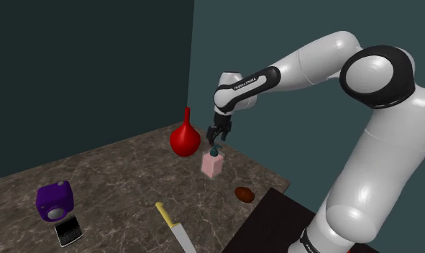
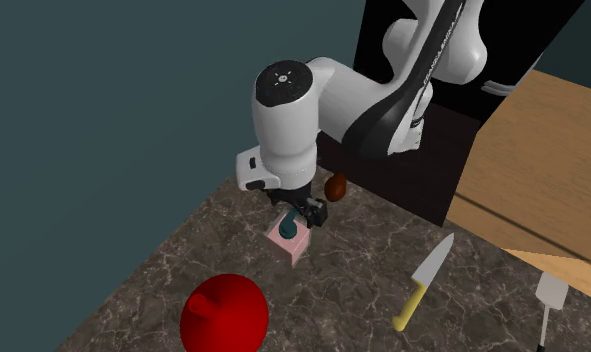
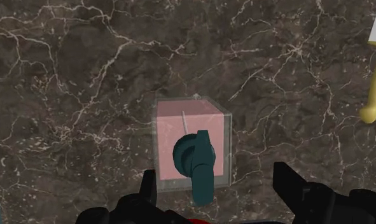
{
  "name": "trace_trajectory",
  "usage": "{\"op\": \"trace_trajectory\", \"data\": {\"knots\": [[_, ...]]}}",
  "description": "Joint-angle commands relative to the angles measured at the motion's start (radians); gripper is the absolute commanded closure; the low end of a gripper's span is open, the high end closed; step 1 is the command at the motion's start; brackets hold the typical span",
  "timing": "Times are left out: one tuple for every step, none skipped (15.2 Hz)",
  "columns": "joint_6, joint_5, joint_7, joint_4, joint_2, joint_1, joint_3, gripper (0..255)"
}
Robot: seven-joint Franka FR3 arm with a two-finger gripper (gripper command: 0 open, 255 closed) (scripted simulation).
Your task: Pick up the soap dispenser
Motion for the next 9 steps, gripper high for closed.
{"op": "trace_trajectory", "data": {"knots": [[0.022,0.003,-0.009,0.005,0.030,-0.004,-0.004,0],[0.035,0.005,-0.010,0.000,0.038,-0.004,-0.003,0],[0.048,0.007,-0.012,-0.005,0.046,-0.004,-0.003,0],[0.061,0.008,-0.013,-0.010,0.054,-0.004,-0.003,0],[0.073,0.010,-0.015,-0.014,0.062,-0.005,-0.003,0],[0.086,0.012,-0.017,-0.018,0.071,-0.005,-0.002,0],[0.106,0.016,-0.020,-0.025,0.084,-0.005,-0.002,0],[0.106,0.016,-0.020,-0.025,0.084,-0.005,-0.002,0],[0.106,0.016,-0.020,-0.025,0.084,-0.005,-0.002,0]]}}
